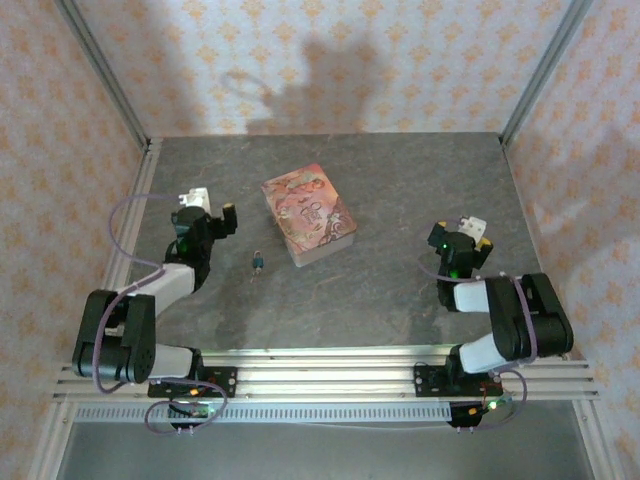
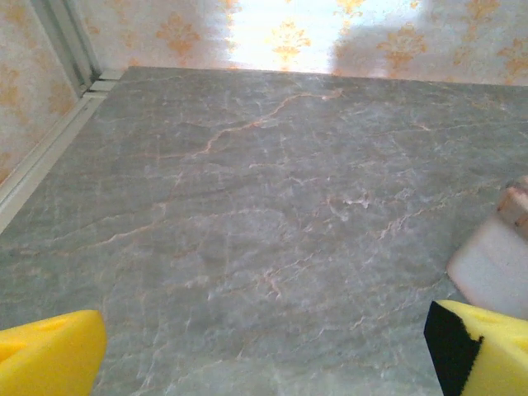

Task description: Unlock the padlock with the key

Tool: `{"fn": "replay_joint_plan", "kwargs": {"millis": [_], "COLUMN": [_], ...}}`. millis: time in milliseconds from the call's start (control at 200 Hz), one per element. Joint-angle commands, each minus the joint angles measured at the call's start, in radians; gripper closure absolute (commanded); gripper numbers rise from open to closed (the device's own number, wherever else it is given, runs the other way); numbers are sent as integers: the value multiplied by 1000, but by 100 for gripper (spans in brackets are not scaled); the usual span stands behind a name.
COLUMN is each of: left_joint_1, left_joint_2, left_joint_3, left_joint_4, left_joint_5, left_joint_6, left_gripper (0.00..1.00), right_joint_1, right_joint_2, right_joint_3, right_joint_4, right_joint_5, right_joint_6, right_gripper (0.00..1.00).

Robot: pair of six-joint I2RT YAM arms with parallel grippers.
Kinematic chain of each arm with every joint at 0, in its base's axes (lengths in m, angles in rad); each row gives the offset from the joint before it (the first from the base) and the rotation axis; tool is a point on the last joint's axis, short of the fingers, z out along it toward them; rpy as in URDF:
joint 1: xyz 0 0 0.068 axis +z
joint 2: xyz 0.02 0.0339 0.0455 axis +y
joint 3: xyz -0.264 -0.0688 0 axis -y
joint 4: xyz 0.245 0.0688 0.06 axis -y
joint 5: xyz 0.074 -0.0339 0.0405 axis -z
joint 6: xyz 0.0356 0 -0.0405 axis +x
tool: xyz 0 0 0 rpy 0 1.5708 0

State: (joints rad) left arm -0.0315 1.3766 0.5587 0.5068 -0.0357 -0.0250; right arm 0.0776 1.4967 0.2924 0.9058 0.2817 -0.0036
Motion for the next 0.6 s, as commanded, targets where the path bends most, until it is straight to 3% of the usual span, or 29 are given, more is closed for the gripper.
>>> {"fn": "replay_joint_plan", "kwargs": {"millis": [0, 35, 85, 250, 375, 505, 591], "left_joint_1": [7, 5, 5, 5, 5, 5, 5], "left_joint_2": [5, -5, -23, -88, -156, -161, -99], "left_joint_3": [78, 68, 45, 6, -82, -103, -165], "left_joint_4": [-92, -90, -68, -122, -45, -68, 63], "left_joint_5": [37, 47, 37, 13, -36, 11, -1], "left_joint_6": [-2, -4, -14, -38, -56, -34, -41], "left_gripper": [0, 0, 0, 0, 0, 0, 0], "right_joint_1": [-1, -2, -2, -2, -2, -2, -2], "right_joint_2": [21, 21, 41, 27, 30, 28, 28], "right_joint_3": [67, 114, 94, 105, 102, 100, 101], "right_joint_4": [-13, -111, -37, -84, -71, -73, -73], "right_joint_5": [-25, -19, -15, -10, -10, -10, -10], "right_joint_6": [-14, -6, -14, -6, -8, -8, -8], "right_gripper": [0, 0, 0, 0, 0, 1, 0]}}
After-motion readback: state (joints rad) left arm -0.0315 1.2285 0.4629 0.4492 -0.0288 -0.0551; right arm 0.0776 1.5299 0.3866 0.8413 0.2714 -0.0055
